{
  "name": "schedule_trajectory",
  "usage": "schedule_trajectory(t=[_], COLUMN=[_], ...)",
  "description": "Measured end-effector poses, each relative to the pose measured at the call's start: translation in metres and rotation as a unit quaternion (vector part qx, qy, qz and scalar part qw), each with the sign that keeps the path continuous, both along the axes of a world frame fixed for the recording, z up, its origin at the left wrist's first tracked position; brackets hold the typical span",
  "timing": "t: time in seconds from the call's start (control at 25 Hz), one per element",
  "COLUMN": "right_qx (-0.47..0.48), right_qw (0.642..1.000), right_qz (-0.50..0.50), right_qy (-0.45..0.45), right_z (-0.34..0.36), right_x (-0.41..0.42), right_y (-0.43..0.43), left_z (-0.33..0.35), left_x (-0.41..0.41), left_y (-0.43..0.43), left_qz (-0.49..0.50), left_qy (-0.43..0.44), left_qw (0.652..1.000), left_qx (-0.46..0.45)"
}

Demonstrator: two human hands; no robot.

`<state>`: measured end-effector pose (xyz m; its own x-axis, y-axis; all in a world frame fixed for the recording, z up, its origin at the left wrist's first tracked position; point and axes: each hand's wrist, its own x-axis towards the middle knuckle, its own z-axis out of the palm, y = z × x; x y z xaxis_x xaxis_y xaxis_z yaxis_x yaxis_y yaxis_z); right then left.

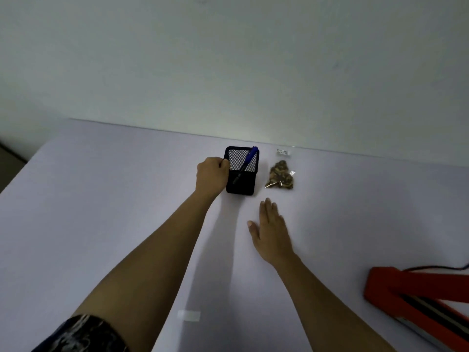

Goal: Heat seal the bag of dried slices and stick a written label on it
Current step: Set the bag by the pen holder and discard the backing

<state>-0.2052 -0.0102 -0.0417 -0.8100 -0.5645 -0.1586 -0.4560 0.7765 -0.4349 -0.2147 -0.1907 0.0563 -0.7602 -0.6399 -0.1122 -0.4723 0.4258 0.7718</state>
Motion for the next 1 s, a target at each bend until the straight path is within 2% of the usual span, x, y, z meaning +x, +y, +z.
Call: schedule_trajectory(t=[0.28, 0.56, 0.8, 0.88, 1.0], right_qx=[0.005, 0.047, 0.038, 0.035, 0.036], right_qw=[0.999, 0.993, 0.994, 0.995, 0.997], right_qz=[0.006, -0.029, -0.011, -0.010, 0.009], right_qy=[0.051, 0.100, 0.098, 0.096, 0.069], right_z=[-0.025, -0.029, -0.030, -0.028, -0.022], right_x=[-0.004, -0.005, -0.006, -0.006, 0.007], right_y=[0.007, 0.006, 0.005, 0.005, 0.007], left_z=[-0.020, -0.025, -0.025, -0.028, -0.035], left_x=[-0.075, -0.094, -0.077, -0.055, -0.003], left_y=[-0.013, -0.017, -0.014, -0.012, 0.001], left_qz=[0.012, 0.025, 0.030, 0.022, -0.007], left_qy=[-0.008, -0.009, -0.005, 0.004, -0.037], left_qw=[1.000, 0.999, 0.997, 0.996, 0.997], left_qx=[-0.009, -0.022, -0.067, -0.081, -0.067])
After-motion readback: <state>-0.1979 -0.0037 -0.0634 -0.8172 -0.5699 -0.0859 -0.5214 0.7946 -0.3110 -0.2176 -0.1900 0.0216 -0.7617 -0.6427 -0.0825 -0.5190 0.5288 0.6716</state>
